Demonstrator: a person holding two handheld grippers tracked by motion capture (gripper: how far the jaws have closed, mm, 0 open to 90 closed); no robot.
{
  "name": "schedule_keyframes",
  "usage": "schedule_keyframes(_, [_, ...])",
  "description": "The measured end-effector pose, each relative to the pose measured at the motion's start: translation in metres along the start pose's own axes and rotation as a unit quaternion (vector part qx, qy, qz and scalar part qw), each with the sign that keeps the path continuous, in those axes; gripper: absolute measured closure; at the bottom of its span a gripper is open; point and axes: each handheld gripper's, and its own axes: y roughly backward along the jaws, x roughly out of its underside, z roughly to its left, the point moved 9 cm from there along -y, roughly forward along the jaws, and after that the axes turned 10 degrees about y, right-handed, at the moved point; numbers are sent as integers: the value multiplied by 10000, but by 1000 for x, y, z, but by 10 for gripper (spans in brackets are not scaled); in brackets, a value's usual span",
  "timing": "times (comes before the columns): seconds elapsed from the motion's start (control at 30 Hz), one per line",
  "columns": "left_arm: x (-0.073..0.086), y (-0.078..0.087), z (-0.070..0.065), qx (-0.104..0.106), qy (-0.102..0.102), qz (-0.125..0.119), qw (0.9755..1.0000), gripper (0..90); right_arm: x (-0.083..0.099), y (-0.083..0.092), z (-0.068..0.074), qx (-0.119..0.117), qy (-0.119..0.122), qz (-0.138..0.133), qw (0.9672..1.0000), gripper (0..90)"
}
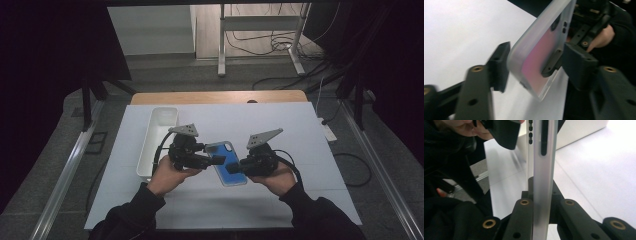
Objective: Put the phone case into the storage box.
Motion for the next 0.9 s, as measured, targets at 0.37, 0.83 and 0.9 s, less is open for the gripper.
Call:
schedule_keyframes(0.37, [-3,5,13,-583,82,-227,9980,58,-2,7,-11,681,92,-72,9976,852])
schedule_keyframes(0.83, [1,4,23,-959,178,-112,9952,1,-2,11,-14,925,92,-132,9956,852])
schedule_keyframes(0.9, [2,4,23,-1011,171,-88,9947,4,-2,11,-15,953,83,-140,9953,852])
